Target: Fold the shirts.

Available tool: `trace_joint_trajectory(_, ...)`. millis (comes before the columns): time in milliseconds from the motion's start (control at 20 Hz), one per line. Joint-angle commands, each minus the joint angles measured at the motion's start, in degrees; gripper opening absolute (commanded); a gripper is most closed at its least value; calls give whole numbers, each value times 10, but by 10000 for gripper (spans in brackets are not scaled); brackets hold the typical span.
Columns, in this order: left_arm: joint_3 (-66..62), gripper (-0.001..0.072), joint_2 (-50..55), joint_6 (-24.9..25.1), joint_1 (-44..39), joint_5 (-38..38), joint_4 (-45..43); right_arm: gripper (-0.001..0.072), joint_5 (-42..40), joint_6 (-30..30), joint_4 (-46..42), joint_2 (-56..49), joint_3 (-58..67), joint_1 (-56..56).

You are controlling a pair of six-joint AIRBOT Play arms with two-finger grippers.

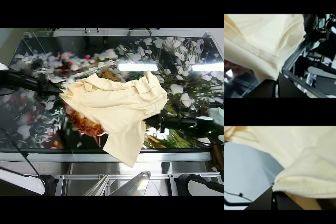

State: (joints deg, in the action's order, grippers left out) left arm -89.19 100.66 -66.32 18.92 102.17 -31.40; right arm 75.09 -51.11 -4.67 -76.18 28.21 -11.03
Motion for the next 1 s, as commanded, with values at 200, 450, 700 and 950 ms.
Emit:
trace_joint_trajectory(200,147,25,-296,89,145,43,465,19,141,-19,139,233,158,-103)
trace_joint_trajectory(450,176,25,-467,134,266,42,752,20,139,-91,223,340,359,-209)
trace_joint_trajectory(700,176,24,-535,147,376,41,862,19,108,-162,288,321,548,-366)
trace_joint_trajectory(950,175,22,-487,112,405,-16,595,18,53,-174,-16,301,563,-314)
